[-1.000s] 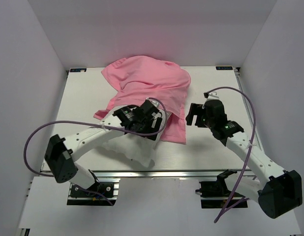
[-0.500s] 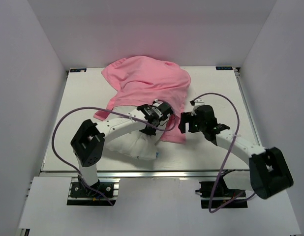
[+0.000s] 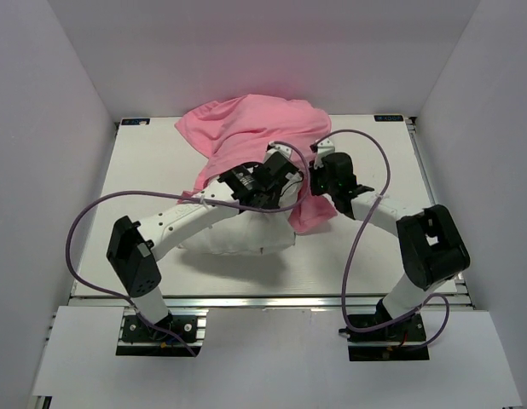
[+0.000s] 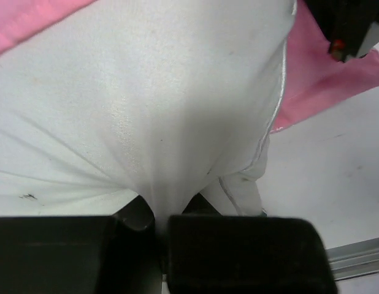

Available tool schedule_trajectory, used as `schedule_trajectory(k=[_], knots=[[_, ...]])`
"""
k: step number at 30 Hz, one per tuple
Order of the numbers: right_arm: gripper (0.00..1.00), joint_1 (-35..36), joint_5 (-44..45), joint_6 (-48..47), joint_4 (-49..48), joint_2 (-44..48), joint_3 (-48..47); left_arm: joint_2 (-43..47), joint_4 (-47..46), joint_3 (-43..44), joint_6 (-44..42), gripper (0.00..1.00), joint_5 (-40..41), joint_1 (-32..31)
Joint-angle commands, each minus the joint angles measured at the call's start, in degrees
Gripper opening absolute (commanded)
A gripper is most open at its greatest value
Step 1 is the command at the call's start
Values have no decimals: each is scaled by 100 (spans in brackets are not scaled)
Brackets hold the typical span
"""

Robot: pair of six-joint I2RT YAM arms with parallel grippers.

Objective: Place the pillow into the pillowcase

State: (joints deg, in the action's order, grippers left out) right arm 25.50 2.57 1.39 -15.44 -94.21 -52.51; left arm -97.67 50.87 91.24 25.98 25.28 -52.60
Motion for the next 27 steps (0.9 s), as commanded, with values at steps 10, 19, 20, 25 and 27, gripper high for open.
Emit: schedule_trajectory(k=[10,19,20,25,27], knots=[[0,157,-2566,309,2650,2652,-1736,170,-2449,1361,206,0,1540,-13],[0,245,-3243,1082,3425,4288,-885,-963,-3040,1396,1241,0,3245,-14],[0,245,-3254,1109,3382,4332,-744,-1052,-2996,1422,1382,0,3177,-14],[0,245,-2289,1153,3644,4079,-488,-1193,-2943,1100,1901,0,2729,-92],[0,245,-2331,1153,3636,3981,-410,-1062,-3101,608,1858,0,2544,-154]])
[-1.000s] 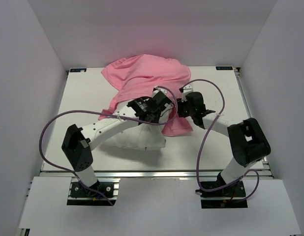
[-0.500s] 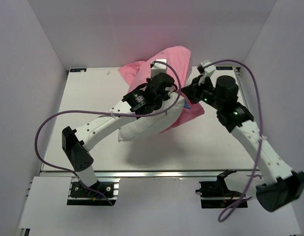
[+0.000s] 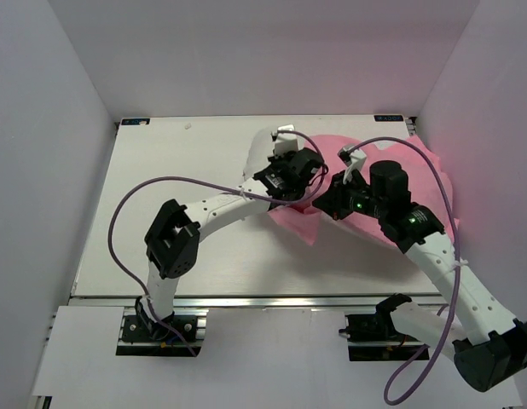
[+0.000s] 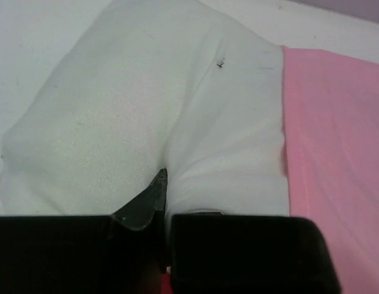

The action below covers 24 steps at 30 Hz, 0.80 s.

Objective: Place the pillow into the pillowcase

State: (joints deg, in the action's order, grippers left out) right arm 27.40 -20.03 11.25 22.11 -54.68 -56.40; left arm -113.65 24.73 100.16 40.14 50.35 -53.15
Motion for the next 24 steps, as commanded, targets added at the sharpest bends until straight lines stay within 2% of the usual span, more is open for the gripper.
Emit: schedule_trajectory(k=[1,5,6,7,8,10,11,12,17,20,21,24], knots=[[0,55,-167,167,-250,-43,24,589,-452,-400,494,0,37,-169],[1,55,-19,167,-400,-201,270,931,-268,-848,451,0,-384,-214],[12,55,8,141,-383,-219,314,1019,-180,-919,433,0,-542,-214],[28,46,34,89,-226,-280,340,1107,-92,-1015,311,5,-709,-214],[36,55,130,-7,-42,-281,323,1229,231,-1068,319,30,-919,-214],[48,46,463,-148,257,-194,253,1747,505,-1330,197,65,-1088,-214],[50,46,657,-166,529,-140,209,1984,776,-1463,213,78,-1141,-214],[55,55,1015,-193,644,-79,156,2509,788,-1638,161,97,-1202,-214],[65,64,1379,-281,1234,36,-616,3752,1130,-2482,73,98,-1062,-118],[66,55,1852,-194,1331,-183,-976,4060,955,-2694,-32,98,-1903,592],[67,55,2445,-115,1479,-288,-1082,4043,920,-2669,-33,98,-2089,1126],[72,64,3432,369,1507,-728,-1355,3597,499,-2389,-295,98,-2836,1814]])
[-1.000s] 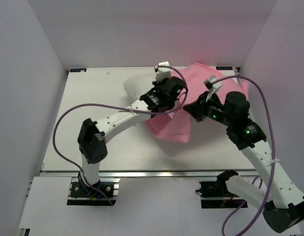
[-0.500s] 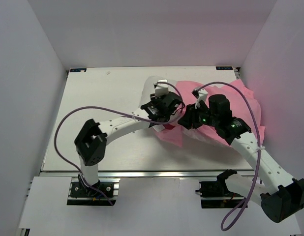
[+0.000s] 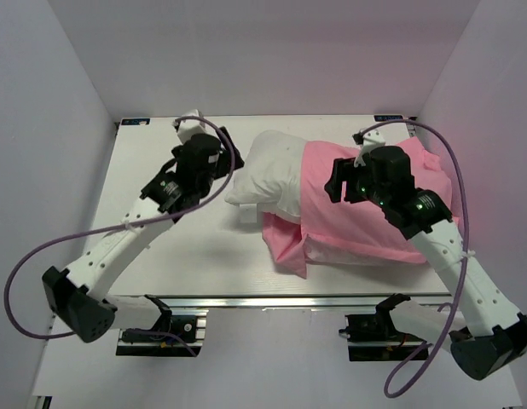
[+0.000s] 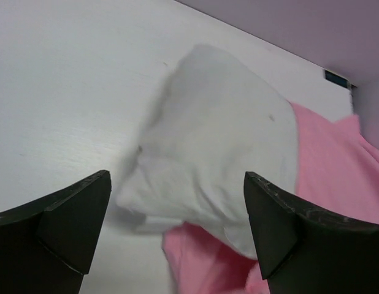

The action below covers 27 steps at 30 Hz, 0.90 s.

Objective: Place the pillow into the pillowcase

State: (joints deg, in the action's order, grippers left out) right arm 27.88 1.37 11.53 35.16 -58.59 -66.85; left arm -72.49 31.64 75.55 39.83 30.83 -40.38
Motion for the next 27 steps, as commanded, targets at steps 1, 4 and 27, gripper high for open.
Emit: schedule_trajectory(k=[1,4,27], knots=[[74,7,1453,411,132,-546,-355,-721,-385,213,-501,98,-981,592],[76,7,1560,508,26,-1162,-907,-1878,-518,995,-827,98,-1751,751],[20,1027,3317,605,1529,-3985,-2860,-3333,-2293,48,-301,0,-6308,1058]])
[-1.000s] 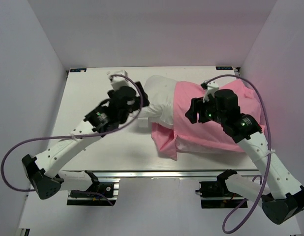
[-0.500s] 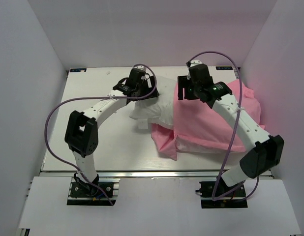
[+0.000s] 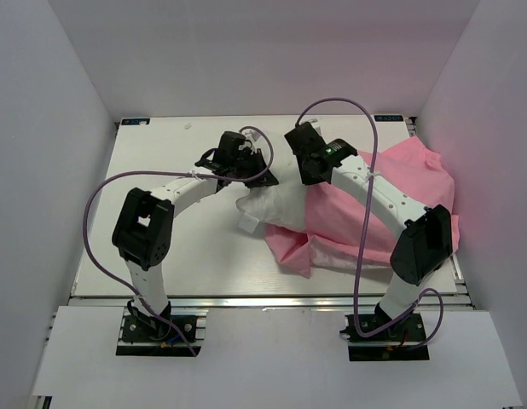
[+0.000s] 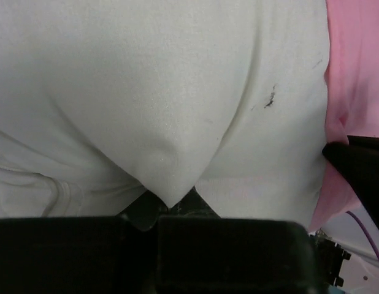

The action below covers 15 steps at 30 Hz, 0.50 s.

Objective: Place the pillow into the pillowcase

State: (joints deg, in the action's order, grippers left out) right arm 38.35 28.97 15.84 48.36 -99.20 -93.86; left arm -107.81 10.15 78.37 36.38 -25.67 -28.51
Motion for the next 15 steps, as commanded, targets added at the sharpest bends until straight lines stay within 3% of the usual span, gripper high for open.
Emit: schedule_trajectory(k=[1,3,7,9,12,15], knots=[[14,-20,618,218,226,76,-167,260,-171,-269,36,0,-685,-128],[0,-20,654,218,270,102,-185,322,-285,-383,18,0,-685,-128],[0,6,58,-106,17,243,-465,541,-680,-603,88,0,-825,-146],[0,102,-653,-466,-159,383,-641,760,-1222,-752,219,0,-1010,-216],[0,304,-2006,-949,-345,410,-1229,1137,-1691,-885,-24,0,-1080,-531],[0,654,-2598,-1213,-47,174,-2282,1437,-2286,-928,-140,0,-1098,-910]])
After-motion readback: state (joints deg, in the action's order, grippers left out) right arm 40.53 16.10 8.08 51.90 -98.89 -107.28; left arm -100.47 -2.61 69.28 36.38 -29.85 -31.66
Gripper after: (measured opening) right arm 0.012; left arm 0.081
